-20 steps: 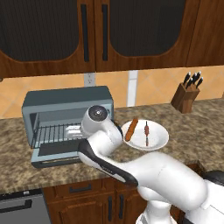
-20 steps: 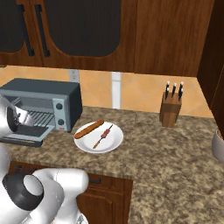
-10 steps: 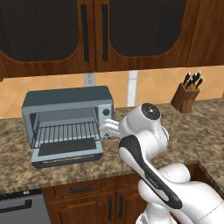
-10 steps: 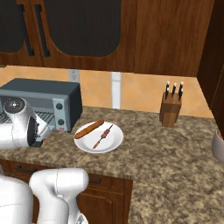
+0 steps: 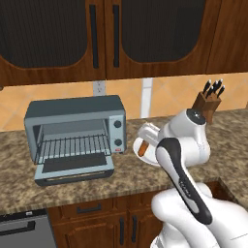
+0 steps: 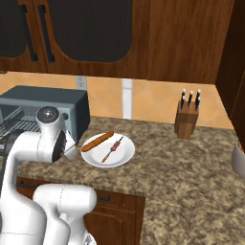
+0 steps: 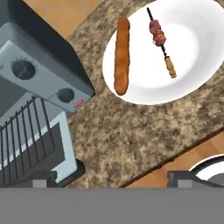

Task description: Pick up the kebab skewer and baguette bread, and place them inside the toaster oven. Close the toaster oven door and start by setting the timer.

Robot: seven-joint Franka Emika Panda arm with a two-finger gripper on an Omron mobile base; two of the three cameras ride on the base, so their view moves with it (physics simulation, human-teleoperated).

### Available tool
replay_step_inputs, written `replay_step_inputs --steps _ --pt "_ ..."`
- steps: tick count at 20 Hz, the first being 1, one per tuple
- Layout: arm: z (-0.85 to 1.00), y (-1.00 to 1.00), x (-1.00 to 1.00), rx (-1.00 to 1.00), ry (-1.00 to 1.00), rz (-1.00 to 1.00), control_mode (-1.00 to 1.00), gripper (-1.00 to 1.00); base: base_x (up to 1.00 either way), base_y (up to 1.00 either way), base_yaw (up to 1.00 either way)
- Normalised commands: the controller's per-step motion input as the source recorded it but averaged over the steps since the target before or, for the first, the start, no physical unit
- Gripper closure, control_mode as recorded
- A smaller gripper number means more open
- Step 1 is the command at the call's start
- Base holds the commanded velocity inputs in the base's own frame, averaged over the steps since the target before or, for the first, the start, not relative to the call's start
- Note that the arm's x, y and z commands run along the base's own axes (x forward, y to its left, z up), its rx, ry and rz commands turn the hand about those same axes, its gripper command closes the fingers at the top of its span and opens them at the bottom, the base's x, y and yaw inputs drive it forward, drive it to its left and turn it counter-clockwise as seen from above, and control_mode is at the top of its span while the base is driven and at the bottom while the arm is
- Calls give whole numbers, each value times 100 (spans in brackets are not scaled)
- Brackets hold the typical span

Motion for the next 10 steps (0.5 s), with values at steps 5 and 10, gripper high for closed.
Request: replay_step_inputs --steps 5,10 --pt "1 -34 10 -2 28 -7 -100 -100 0 0 0" --pt "2 -25 30 -3 21 0 -100 -100 0 0 0"
